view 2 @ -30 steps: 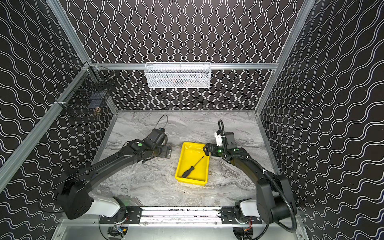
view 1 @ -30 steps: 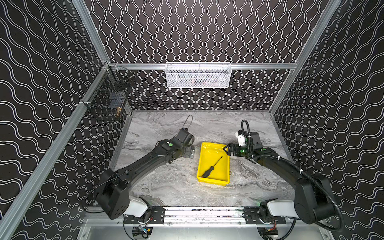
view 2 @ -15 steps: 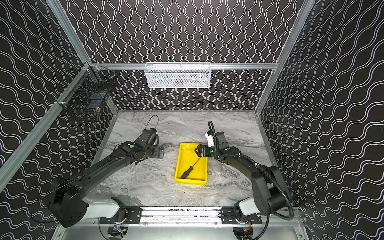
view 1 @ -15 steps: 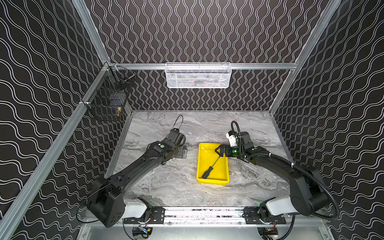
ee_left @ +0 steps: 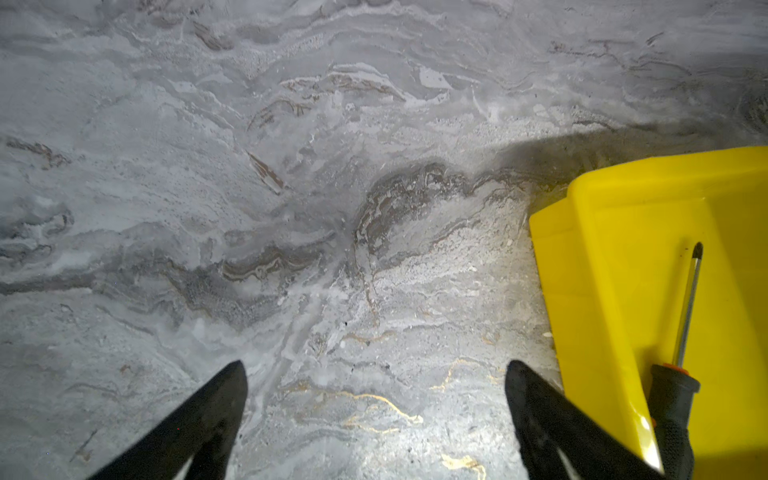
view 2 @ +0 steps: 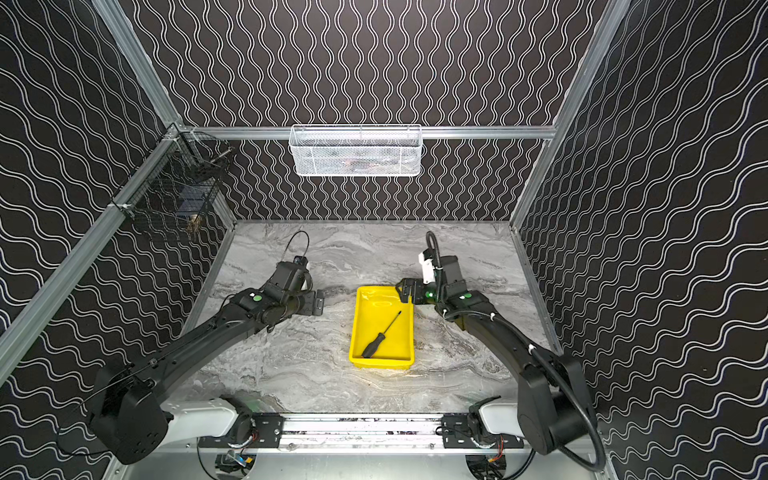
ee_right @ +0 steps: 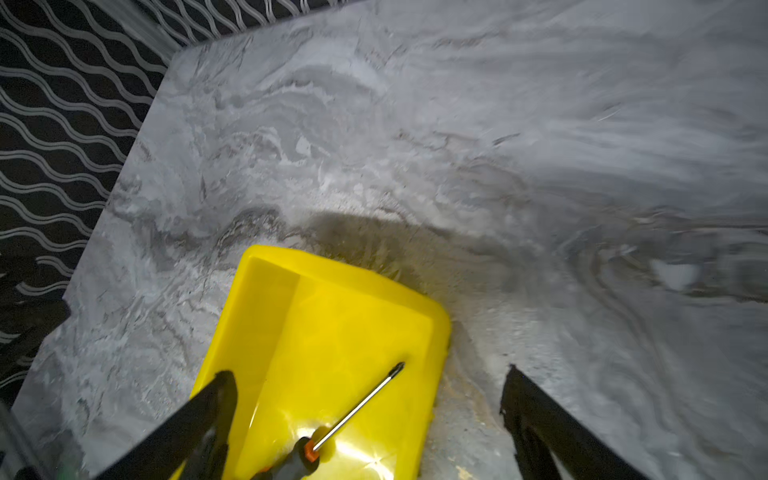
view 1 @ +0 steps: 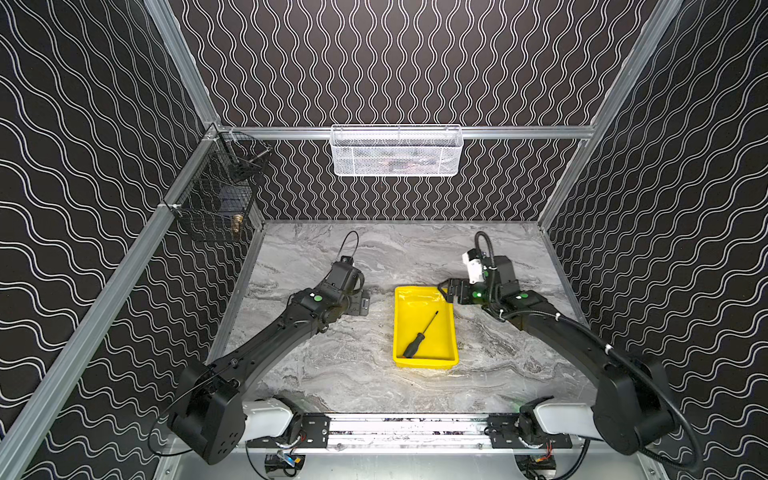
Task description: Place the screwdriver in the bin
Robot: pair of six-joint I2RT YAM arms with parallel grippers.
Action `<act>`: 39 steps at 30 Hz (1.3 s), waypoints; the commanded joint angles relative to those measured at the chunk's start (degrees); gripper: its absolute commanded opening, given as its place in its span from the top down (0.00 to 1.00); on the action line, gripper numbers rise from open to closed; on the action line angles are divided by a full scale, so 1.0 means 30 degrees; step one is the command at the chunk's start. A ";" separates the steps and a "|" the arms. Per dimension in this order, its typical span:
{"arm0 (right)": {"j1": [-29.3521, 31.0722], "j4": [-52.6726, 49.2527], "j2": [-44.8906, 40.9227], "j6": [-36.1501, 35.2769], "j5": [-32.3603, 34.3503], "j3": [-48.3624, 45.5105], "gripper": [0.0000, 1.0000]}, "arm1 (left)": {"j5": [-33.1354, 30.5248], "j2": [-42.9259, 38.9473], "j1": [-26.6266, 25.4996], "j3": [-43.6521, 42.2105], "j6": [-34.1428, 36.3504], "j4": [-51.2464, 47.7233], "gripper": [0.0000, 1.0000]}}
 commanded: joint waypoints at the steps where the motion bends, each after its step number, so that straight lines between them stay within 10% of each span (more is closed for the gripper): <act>1: -0.1517 0.0455 -0.1156 -0.0191 0.0274 -0.0087 0.01 | -0.0600 -0.0195 0.0316 -0.0306 0.1051 0.1959 0.01; 19: -0.6643 0.2581 -0.4986 0.0561 0.3365 -0.1125 0.01 | -0.4342 -0.1971 0.2663 -0.2754 0.2072 0.7177 0.01; 26: -0.6672 0.3659 -0.5202 -0.1011 0.4011 -0.2125 0.01 | -0.0755 -0.4223 0.6528 -0.5969 0.3042 0.9936 0.01; 31: -0.6672 1.0337 -0.5142 -0.3072 0.2438 -0.5912 0.01 | -0.1741 -0.4141 0.7407 -0.9607 0.4754 1.5424 0.01; 39: -0.6731 1.5736 -0.4081 -0.4077 0.5349 -0.9951 0.01 | 0.2258 0.0073 0.9006 -1.2692 0.6430 2.4477 0.01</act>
